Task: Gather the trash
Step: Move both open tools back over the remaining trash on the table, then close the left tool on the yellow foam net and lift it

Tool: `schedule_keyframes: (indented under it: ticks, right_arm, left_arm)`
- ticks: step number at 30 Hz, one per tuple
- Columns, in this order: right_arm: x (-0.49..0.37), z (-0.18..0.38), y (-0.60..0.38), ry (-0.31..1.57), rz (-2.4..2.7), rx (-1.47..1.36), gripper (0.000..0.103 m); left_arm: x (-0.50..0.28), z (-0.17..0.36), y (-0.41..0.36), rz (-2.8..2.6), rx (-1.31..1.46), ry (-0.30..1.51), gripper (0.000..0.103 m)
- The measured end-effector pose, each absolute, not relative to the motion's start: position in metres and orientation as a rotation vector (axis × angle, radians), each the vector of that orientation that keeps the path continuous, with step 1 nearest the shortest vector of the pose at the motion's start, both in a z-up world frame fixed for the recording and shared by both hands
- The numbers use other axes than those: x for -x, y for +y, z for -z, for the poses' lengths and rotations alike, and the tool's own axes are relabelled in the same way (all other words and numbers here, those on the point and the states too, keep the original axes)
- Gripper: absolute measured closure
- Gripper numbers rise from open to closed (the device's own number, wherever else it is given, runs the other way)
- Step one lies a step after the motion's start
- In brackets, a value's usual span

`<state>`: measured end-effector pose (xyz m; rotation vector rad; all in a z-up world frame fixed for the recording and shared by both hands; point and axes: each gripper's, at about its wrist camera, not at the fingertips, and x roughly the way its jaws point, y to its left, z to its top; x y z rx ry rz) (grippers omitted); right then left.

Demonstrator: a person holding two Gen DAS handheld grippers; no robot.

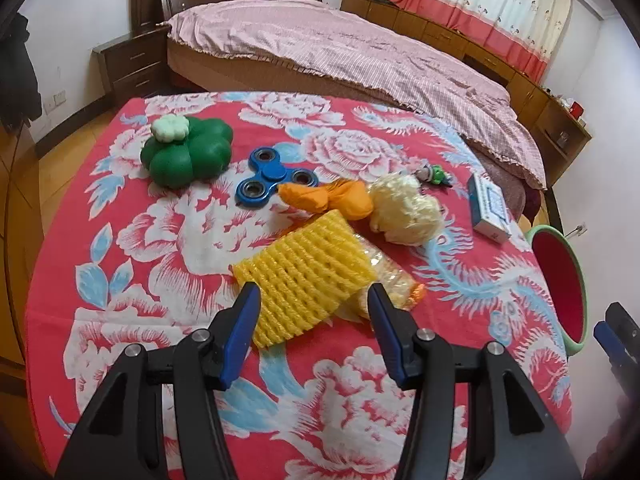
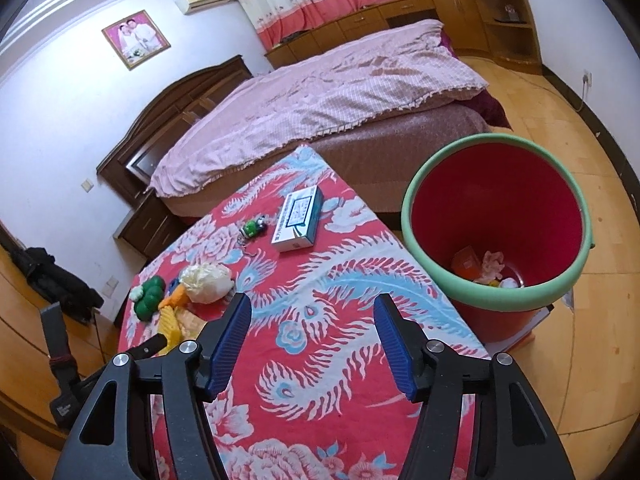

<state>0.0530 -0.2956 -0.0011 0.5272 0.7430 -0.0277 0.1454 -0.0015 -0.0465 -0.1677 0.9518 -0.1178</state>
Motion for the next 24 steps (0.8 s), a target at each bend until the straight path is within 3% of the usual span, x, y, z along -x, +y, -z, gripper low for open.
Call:
schedule_keyframes:
  ticks: [24]
  right_arm:
    - [-0.08,0.03,-0.27,0.84,-0.019,-0.497,0.037]
  left_arm:
    - [-0.155,0.074,0.019,0.045,0.199,0.957,0.049]
